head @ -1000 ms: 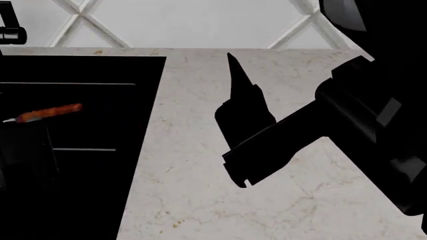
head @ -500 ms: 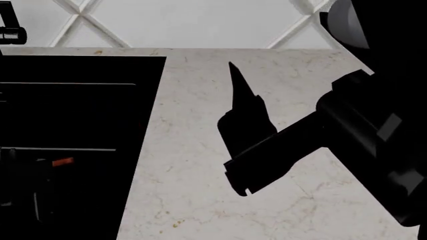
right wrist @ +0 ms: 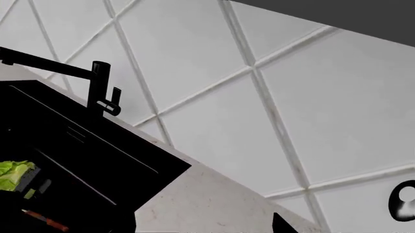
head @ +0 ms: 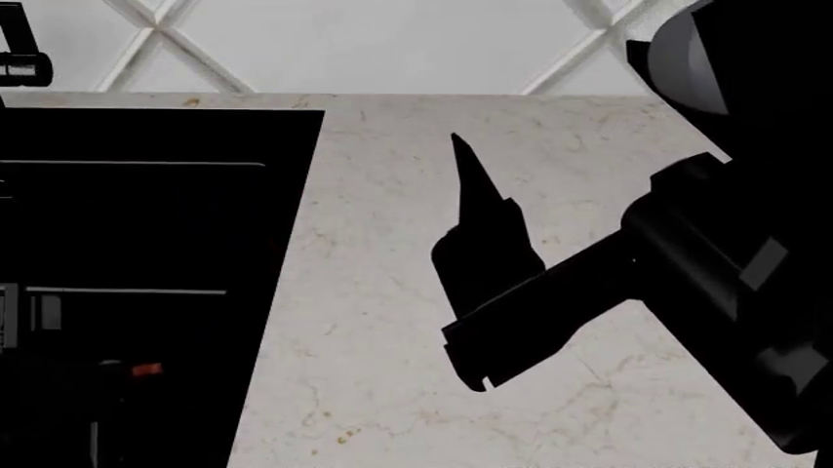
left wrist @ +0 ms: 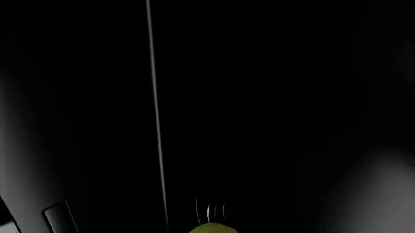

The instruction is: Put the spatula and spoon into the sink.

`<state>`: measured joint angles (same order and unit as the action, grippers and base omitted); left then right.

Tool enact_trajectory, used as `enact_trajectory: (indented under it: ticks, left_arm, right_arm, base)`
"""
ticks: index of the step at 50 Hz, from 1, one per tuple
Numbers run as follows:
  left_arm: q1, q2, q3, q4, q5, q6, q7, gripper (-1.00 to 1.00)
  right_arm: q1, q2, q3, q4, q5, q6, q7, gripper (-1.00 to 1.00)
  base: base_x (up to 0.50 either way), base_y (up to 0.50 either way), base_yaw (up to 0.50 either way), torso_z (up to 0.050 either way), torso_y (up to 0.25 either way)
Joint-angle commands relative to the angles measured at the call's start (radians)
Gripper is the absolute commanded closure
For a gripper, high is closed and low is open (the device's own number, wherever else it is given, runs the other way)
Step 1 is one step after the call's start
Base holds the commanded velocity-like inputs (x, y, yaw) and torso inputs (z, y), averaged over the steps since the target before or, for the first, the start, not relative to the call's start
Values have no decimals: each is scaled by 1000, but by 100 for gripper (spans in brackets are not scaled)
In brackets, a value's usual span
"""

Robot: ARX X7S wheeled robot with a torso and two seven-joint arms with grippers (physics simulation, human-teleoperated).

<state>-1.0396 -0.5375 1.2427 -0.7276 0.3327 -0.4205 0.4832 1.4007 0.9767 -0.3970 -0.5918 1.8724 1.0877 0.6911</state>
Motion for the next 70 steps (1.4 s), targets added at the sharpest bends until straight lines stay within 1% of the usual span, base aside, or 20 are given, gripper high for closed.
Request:
enact_trajectory:
  ticks: [1, 8, 12, 15, 16, 22, 26, 30, 36, 38, 40, 43, 44, 45, 46, 50, 52, 58, 62, 70]
  left_arm:
    - [45, 5, 22, 8, 4, 5, 11, -100]
    - [41, -10, 13, 49, 2, -9, 15, -100]
    - [48, -56, 12, 162, 7, -40, 42, -100]
    - [44, -125, 6, 331, 21, -103, 85, -100]
    - [36, -175, 23, 427, 42, -119, 130, -100]
    - [-6, -342, -3, 768, 85, -207, 224, -100]
    - [-51, -435, -77, 990, 84, -256, 247, -100]
    - [-71, -470, -191, 1139, 36, -294, 188, -100]
    - [10, -533, -318, 1359, -95, -345, 109, -100]
    - [49, -527, -397, 1420, -162, -384, 49, -100]
    - [106, -492, -524, 1478, -254, -427, -51, -100]
    - [150, -407, -699, 1520, -382, -532, -118, -100]
    - [178, -392, -754, 1526, -411, -501, -142, -100]
    - [201, -339, -848, 1550, -481, -578, -154, -100]
    - [219, -334, -872, 1559, -490, -563, -163, -100]
    - [297, -145, -1199, 1637, -670, -696, -190, -100]
    - [362, -133, -1245, 1655, -672, -671, -198, -100]
    - [428, -15, -1461, 1734, -779, -832, -214, -100]
    - [475, 39, -1535, 1765, -812, -854, -229, -100]
    - [544, 95, -1514, 1731, -721, -792, -363, -100]
  right_arm:
    - [-11, 6, 2, -4, -5, -11, -3, -100]
    - [-21, 13, 7, -8, -9, -17, -6, -100]
    - [-25, 21, 12, -13, -4, -22, -5, -100]
    - [-33, 29, 19, -16, -7, -27, -12, -100]
    - [-37, 31, 22, -17, -9, -29, -14, -100]
    - [-55, 44, 36, -25, -18, -42, -26, -100]
    - [-59, 39, 37, -25, -25, -45, -32, -100]
    - [-77, 40, 42, -33, -38, -53, -43, -100]
    - [-89, 45, 47, -37, -48, -59, -48, -100]
    - [-98, 47, 50, -39, -57, -63, -55, -100]
    - [-105, 48, 52, -38, -63, -66, -56, -100]
    - [-107, 49, 53, -44, -62, -69, -52, -100]
    - [-110, 50, 55, -47, -63, -72, -51, -100]
    - [-118, 55, 61, -52, -62, -79, -48, -100]
    - [-121, 57, 63, -54, -61, -82, -47, -100]
    - [-166, 73, 87, -76, -72, -113, -48, -100]
    - [-185, 78, 95, -83, -79, -124, -48, -100]
    - [-235, 92, 127, -105, -100, -164, -39, -100]
    - [-281, 98, 136, -130, -141, -182, -13, -100]
    - [-441, 109, 196, -180, -244, -273, 26, -100]
  base:
    - [0, 0, 0, 0, 0]
    - [0, 0, 0, -1, 0]
    - [0, 0, 0, 0, 0]
    - [0, 0, 0, 0, 0]
    - [0, 0, 0, 0, 0]
    - [0, 0, 0, 0, 0]
    - [0, 0, 0, 0, 0]
    - [0, 0, 0, 0, 0]
    - [0, 0, 0, 0, 0]
    - [0, 0, 0, 0, 0]
    - [0, 0, 0, 0, 0]
    - [0, 0, 0, 0, 0]
    - [0, 0, 0, 0, 0]
    - [0, 0, 0, 0, 0]
    - [0, 0, 0, 0, 0]
    - [0, 0, 0, 0, 0]
    - [0, 0, 0, 0, 0]
    - [0, 0, 0, -2, 0]
    - [0, 0, 0, 0, 0]
    - [0, 0, 0, 0, 0]
